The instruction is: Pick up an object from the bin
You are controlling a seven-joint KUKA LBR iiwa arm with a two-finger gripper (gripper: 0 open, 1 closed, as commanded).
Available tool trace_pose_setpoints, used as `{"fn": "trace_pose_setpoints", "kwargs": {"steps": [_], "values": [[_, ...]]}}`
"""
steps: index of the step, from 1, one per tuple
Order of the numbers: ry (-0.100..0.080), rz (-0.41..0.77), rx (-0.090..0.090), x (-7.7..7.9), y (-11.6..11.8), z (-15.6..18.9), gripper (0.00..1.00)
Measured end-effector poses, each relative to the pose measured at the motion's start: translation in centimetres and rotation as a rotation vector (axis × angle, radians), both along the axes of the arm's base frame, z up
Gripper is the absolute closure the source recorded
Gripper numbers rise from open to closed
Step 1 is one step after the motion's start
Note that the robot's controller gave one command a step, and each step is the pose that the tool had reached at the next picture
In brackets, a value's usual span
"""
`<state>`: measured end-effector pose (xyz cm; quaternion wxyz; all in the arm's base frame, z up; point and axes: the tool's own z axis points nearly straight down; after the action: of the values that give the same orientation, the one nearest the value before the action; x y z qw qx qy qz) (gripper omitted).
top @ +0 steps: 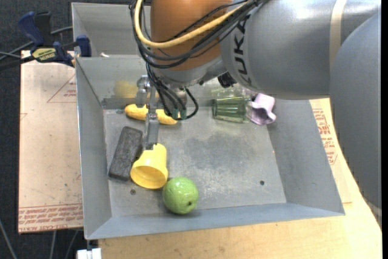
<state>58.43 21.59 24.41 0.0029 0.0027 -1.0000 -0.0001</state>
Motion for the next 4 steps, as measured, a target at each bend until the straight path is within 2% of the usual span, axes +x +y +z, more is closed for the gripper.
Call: {"fn": "trace_pose_setpoints", "kwargs": {"steps": [1, 2, 3, 4], "values": [[-0.007, -0.004, 0.002, 0.1, -0.1, 0.5, 0.0], [-0.011, -0.003, 0.004, 1.7, -2.6, -5.6, 0.0], [-0.007, -0.08, 0.003, 5.1, -7.9, -8.5, 0.0], [-0.011, -0.055, 0.005, 5.6, -6.5, -11.1, 0.0]]}}
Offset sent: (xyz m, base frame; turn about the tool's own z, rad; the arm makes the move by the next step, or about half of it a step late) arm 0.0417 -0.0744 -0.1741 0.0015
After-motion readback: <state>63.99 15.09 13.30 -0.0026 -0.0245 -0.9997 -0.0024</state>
